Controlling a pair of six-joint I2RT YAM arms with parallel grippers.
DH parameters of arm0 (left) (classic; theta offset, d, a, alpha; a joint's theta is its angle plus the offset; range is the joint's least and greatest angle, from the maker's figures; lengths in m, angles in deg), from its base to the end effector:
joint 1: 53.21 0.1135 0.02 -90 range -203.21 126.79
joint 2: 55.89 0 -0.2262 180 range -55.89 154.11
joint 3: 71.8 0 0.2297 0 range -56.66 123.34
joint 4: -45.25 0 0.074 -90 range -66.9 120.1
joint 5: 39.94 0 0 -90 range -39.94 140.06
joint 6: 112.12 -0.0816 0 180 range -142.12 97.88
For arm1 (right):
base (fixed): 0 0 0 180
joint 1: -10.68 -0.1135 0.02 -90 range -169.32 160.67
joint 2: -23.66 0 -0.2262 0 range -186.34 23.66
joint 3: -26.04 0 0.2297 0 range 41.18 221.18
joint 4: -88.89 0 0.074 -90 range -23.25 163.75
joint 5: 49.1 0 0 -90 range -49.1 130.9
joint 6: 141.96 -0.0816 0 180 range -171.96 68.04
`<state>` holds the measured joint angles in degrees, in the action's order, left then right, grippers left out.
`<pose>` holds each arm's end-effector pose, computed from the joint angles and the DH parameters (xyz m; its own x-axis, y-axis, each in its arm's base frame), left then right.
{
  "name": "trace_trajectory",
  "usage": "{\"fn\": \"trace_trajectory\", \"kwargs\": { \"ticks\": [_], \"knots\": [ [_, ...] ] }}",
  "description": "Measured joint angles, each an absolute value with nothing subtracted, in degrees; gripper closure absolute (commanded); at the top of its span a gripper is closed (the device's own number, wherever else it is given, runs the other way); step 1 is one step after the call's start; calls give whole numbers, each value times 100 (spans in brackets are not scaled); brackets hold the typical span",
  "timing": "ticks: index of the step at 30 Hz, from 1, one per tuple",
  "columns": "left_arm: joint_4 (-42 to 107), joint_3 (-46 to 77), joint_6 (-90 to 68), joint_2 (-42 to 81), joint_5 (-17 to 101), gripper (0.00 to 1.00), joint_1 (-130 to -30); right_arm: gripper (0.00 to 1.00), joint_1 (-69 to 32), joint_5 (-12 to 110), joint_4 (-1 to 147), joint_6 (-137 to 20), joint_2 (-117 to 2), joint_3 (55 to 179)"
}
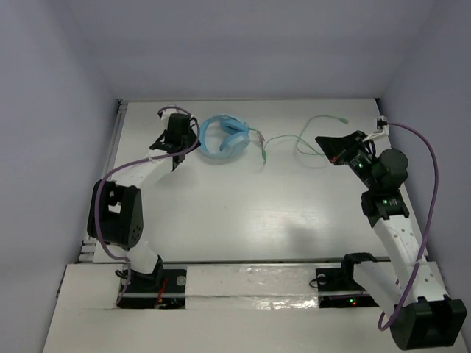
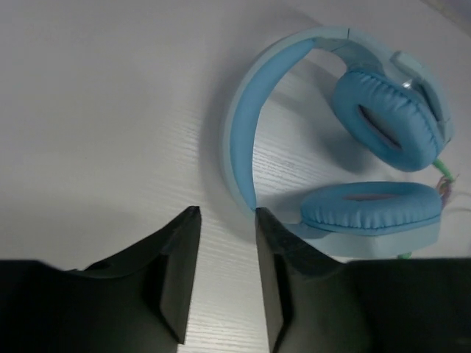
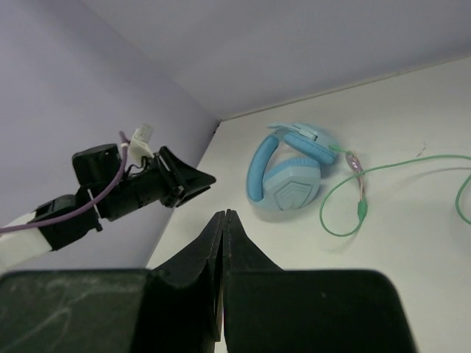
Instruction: Wrap the headphones
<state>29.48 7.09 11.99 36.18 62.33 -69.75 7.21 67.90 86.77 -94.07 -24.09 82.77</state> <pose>0.3753 -0.0934 0.2128 -0.4402 -0.4409 -0.7822 -0.1775 0.8967 -0.4055 0.2378 0.0515 0.3343 -0.2494 0.5834 -0.7729 -0.4537 0.6347 0.6255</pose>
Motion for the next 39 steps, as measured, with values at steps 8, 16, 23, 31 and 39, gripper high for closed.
{"fn": "trace_trajectory", "kwargs": {
  "ticks": [8, 16, 23, 31, 39],
  "knots": [
    [2872, 1909, 847, 5168, 5964, 44, -6999, 100, 610, 6797, 8710, -9326, -2487, 8264],
    [2262, 3071, 408, 6447, 6203, 46, -7007, 100, 557, 6814, 8714, -9287, -2487, 8259],
    [2056, 3327, 111, 6814, 6517, 59, -7060, 100, 518, 6814, 8731, -9274, -2564, 8259],
    [2107, 3524, -5, 6989, 6644, 100, -7082, 100, 478, 6812, 8731, -9269, -2610, 8259],
    [2242, 3325, -99, 6742, 6461, 100, -7082, 100, 450, 6810, 8762, -9217, -2793, 8257]
  ]
}}
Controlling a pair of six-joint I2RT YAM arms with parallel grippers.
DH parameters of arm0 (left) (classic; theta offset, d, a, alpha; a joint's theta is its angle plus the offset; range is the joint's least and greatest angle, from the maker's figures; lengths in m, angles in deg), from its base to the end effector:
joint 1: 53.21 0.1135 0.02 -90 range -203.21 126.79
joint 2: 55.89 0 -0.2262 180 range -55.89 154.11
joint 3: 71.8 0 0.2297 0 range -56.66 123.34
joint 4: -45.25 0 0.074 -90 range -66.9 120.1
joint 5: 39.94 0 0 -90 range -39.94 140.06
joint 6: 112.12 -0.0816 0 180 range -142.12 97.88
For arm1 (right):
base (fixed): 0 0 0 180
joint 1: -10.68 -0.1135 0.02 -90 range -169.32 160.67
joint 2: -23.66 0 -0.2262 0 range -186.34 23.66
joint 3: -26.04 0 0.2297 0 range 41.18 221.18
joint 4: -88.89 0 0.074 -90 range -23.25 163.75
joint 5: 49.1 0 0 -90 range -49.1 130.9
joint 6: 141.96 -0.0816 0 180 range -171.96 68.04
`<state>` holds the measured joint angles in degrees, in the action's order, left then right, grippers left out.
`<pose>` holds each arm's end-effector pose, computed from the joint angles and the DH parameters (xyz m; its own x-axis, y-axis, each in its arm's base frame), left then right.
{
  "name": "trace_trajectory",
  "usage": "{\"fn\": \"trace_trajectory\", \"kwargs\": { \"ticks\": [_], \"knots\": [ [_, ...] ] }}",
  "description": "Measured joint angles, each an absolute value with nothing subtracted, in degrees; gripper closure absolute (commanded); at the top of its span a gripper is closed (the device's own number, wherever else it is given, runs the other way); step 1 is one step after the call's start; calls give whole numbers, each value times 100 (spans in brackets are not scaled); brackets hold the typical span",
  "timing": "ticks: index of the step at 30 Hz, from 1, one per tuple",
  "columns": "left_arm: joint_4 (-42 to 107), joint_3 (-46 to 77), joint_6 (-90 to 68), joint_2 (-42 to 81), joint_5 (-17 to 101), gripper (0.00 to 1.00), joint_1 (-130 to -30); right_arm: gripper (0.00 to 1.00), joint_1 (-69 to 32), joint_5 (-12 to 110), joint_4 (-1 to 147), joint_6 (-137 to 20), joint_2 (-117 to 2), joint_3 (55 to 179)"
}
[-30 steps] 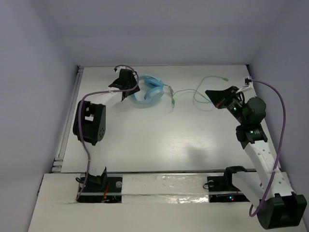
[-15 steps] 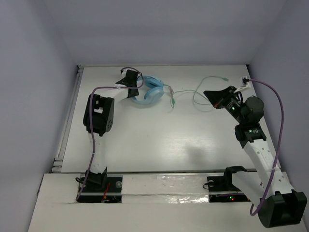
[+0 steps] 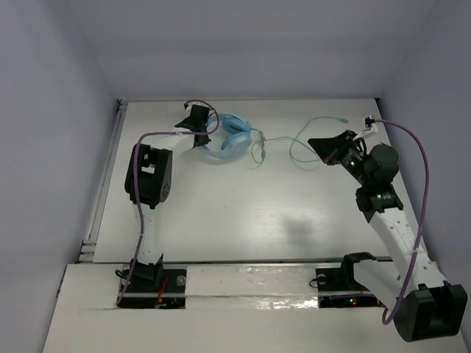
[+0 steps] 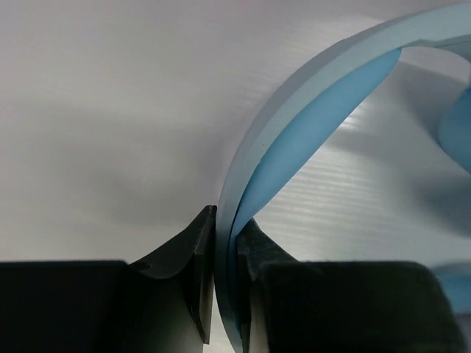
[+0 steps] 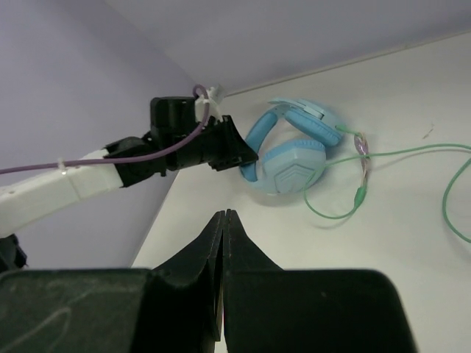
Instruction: Wrap the headphones
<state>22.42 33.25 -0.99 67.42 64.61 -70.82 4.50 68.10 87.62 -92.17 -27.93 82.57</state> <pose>0.4615 -0.1250 0.1300 -0.6248 -0.1678 -0.7625 -0.1210 0.9857 -0.1177 0.2491 0.0645 0.3199 -0.3060 0.5444 -0.7810 -0.4605 0.6333 0.6219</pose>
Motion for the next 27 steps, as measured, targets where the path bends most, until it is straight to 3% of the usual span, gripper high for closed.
{"fn": "trace_trajectory", "kwargs": {
  "ticks": [3, 5, 6, 7, 10, 13, 21, 25, 27],
  "knots": [
    [1866, 3395, -364, 6374, 6327, 100, -7084, 98, 413, 6812, 8749, -9131, -2879, 8257],
    [1543, 3458, -639, 5992, 6268, 100, -7084, 89, 389, 6817, 8749, -9053, -2933, 8257],
    [1368, 3458, -757, 5749, 6218, 100, -7084, 73, 382, 6830, 8749, -9009, -2975, 8259],
    [1219, 3458, -849, 5509, 6172, 100, -7086, 63, 358, 6860, 8747, -8946, -3027, 8259],
    [863, 3458, -1094, 4602, 6017, 100, -7088, 41, 242, 7018, 8727, -8760, -3281, 8292],
    [723, 3443, -1212, 3679, 5866, 100, -7088, 31, 35, 7214, 8670, -8517, -3694, 8458],
    [487, 3655, -1325, 2134, 5720, 100, -7088, 30, -606, 6889, 8406, -7582, -4422, 8928],
    [146, 4094, -1426, 2029, 5645, 100, -7088, 34, -612, 6709, 8382, -7064, -4428, 9029],
    [-18, 4357, -1454, 2018, 5656, 100, -7088, 42, -614, 6639, 8406, -6854, -4411, 9033]
  ]
}}
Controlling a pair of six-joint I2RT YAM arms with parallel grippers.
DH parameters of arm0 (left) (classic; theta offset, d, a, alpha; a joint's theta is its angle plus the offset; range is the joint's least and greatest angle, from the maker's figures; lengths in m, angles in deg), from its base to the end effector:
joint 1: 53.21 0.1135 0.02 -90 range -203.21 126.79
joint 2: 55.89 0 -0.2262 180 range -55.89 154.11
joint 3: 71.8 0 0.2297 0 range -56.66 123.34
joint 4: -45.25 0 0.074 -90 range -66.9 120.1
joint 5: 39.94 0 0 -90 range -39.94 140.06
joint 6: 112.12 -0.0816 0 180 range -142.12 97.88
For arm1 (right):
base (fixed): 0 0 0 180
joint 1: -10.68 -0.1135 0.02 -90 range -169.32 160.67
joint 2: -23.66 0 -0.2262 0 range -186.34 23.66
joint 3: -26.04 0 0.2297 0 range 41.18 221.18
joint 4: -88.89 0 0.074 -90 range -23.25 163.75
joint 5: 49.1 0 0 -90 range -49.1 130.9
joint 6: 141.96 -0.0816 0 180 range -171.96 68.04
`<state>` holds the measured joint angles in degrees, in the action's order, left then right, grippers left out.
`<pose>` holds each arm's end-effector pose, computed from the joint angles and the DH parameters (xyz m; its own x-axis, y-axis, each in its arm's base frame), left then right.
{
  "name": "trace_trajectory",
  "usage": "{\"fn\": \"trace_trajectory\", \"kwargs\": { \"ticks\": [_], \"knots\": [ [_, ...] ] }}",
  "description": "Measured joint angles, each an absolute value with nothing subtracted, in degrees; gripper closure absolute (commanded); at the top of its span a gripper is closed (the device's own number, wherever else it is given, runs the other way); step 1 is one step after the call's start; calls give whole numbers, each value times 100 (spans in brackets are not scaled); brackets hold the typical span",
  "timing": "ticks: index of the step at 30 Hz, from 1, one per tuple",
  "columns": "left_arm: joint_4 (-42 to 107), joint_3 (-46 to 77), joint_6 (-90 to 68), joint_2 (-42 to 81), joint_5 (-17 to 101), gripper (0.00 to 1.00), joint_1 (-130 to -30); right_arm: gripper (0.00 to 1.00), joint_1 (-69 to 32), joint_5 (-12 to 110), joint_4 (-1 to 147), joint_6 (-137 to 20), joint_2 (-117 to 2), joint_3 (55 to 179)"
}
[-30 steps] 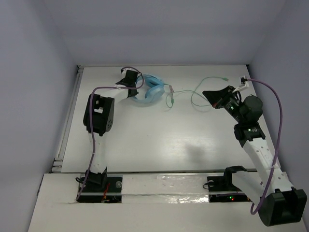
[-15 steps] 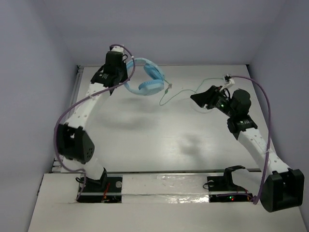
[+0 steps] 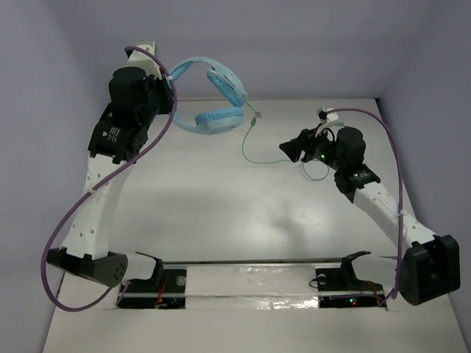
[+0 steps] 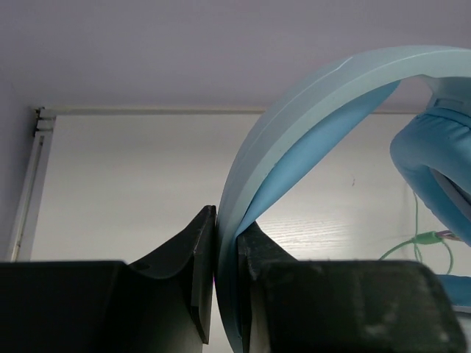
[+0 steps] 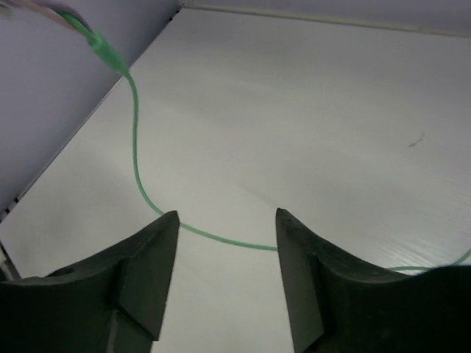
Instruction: Wrap the headphones
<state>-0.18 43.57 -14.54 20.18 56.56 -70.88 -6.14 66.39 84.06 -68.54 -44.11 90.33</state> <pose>0.2863 -0.0815 0.4620 -0.1265 -0.0973 -0.9872 0.1792 0.9766 -0.1192 0.2864 0.1233 0.2876 -0.3234 0.1713 -0.9306 -0.6015 0.7220 0.3420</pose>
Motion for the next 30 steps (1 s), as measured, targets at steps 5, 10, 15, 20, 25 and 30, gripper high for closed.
{"fn": "trace_trajectory", "kwargs": {
  "ticks": [5, 10, 15, 20, 25, 30],
  "knots": [
    [-108, 4857, -1463, 1962, 5722, 100, -7088, 100, -619, 6497, 8401, -6616, -4358, 8974],
    [-60, 5113, -1432, 1968, 5739, 100, -7088, 51, -680, 5949, 8227, -6454, -4352, 8946],
    [-103, 5222, -1417, 2049, 5696, 100, -7088, 35, -746, 4991, 8043, -6233, -4514, 8946],
    [-103, 5443, -1378, 2167, 5569, 100, -7088, 88, -746, 4644, 7966, -6137, -4584, 8943],
    [-27, 5605, -1290, 2202, 5387, 100, -7088, 100, -748, 4637, 7949, -6312, -4798, 8817],
    [295, 5334, -1196, 2093, 5309, 100, -7088, 86, -748, 4423, 8043, -6791, -4581, 8148]
  ]
}}
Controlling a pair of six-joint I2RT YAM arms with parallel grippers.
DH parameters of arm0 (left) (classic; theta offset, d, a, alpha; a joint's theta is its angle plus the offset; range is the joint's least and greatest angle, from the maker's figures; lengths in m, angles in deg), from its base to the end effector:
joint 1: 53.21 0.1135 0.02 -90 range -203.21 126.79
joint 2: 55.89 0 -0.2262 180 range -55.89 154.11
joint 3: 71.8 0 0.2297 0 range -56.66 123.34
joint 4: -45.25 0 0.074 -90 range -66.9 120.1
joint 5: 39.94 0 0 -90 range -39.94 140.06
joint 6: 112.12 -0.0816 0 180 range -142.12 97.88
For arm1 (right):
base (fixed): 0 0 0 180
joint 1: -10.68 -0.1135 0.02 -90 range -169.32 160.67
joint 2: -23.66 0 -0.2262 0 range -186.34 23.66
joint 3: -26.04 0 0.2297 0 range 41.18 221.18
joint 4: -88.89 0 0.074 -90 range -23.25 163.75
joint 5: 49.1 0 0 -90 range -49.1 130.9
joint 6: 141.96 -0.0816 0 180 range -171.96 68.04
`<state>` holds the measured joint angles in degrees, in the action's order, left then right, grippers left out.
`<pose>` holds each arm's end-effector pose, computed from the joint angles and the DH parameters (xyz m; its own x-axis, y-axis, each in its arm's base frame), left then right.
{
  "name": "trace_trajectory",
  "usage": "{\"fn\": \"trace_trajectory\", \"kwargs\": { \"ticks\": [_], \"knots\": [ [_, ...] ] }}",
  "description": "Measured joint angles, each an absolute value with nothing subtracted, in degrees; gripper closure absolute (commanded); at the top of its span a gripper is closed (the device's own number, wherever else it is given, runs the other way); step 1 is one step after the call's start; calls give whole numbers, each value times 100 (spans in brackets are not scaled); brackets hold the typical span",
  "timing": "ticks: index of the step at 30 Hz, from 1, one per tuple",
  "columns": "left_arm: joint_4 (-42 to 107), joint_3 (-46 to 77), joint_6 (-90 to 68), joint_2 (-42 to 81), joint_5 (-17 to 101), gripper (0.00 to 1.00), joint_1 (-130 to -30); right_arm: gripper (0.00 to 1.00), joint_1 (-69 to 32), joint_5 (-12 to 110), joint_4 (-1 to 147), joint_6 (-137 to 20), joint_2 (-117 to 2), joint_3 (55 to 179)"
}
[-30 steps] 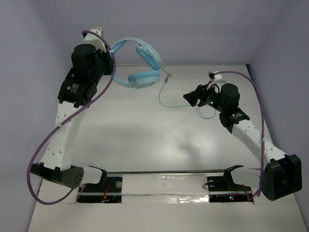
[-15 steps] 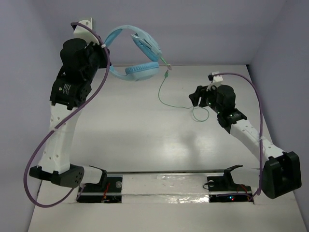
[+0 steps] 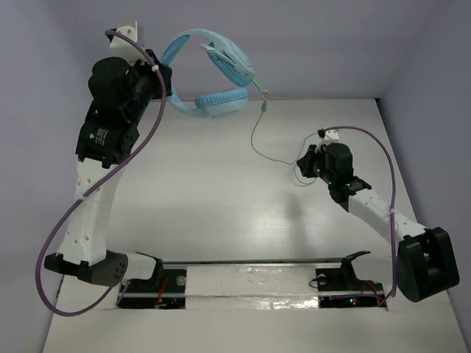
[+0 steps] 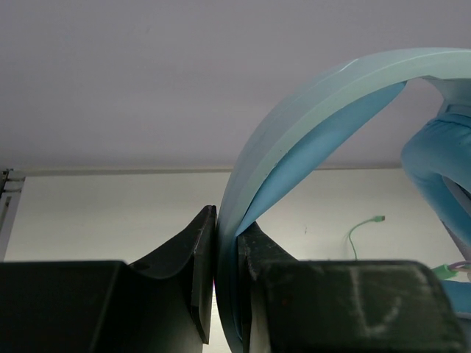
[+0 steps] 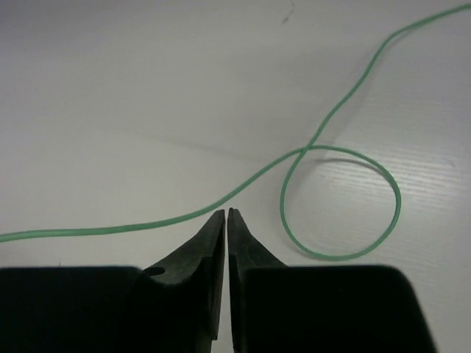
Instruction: Wrap the headphones
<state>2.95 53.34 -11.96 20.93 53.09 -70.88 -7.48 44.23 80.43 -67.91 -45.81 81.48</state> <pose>0.2641 -0.0796 0.5216 0.0537 -0.2020 -0.9779 0.2667 0.9467 -0.1809 0.2904 0.1002 0.2102 -0.4490 0.1414 -0.8823 -0.2483 0.9287 0.2753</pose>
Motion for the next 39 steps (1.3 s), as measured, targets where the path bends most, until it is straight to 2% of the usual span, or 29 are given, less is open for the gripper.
{"fn": "trace_trajectory", "kwargs": {
  "ticks": [1, 2, 4, 5, 6, 10, 13, 18, 19, 22, 24, 25, 28, 33, 38, 39],
  "knots": [
    [369, 5202, -1168, 2031, 5307, 100, -7088, 64, -748, 4379, 7997, -6880, -4540, 8073],
    [399, 5115, -1148, 1999, 5307, 100, -7088, 52, -752, 4338, 7938, -6981, -4518, 8043],
    [415, 5060, -1118, 1988, 5300, 100, -7088, 31, -789, 4240, 7931, -7083, -4470, 8017],
    [415, 5056, -1102, 1992, 5285, 100, -7088, 30, -811, 4196, 7931, -7138, -4422, 7999],
    [421, 5045, -1085, 1992, 5265, 100, -7088, 30, -829, 4163, 7929, -7169, -4389, 7995],
    [408, 5172, -1013, 2016, 5182, 100, -7088, 59, -857, 4130, 7492, -7241, -4682, 8414],
    [330, 5535, -1002, 2086, 5171, 100, -7088, 59, -855, 4163, 7293, -7247, -5176, 8843],
    [369, 6085, -982, 2077, 5184, 100, -7088, 62, -855, 4353, 6996, -7226, -5403, 8871],
    [371, 6171, -980, 2080, 5199, 100, -7088, 80, -855, 4395, 6950, -7210, -5425, 8878],
    [373, 6343, -991, 2088, 5272, 100, -7088, 97, -857, 4454, 6786, -7167, -5512, 8959],
    [389, 6407, -1019, 2121, 5370, 100, -7090, 95, -855, 4456, 6655, -7162, -5517, 9011],
    [410, 6418, -1030, 2143, 5418, 100, -7090, 78, -855, 4469, 6620, -7164, -5508, 9022],
    [437, 6439, -1050, 2298, 5534, 100, -7082, 42, -870, 4611, 6603, -7125, -5449, 9020],
    [415, 6498, -1039, 2698, 5510, 100, -7073, 43, -1170, 4935, 6834, -6900, -5453, 9022],
    [262, 6704, -1046, 3008, 5499, 100, -7073, 61, -1740, 5053, 6788, -6537, -5862, 9263],
    [251, 6721, -1048, 3019, 5505, 100, -7073, 67, -1803, 5046, 6760, -6504, -5921, 9291]
  ]
}}
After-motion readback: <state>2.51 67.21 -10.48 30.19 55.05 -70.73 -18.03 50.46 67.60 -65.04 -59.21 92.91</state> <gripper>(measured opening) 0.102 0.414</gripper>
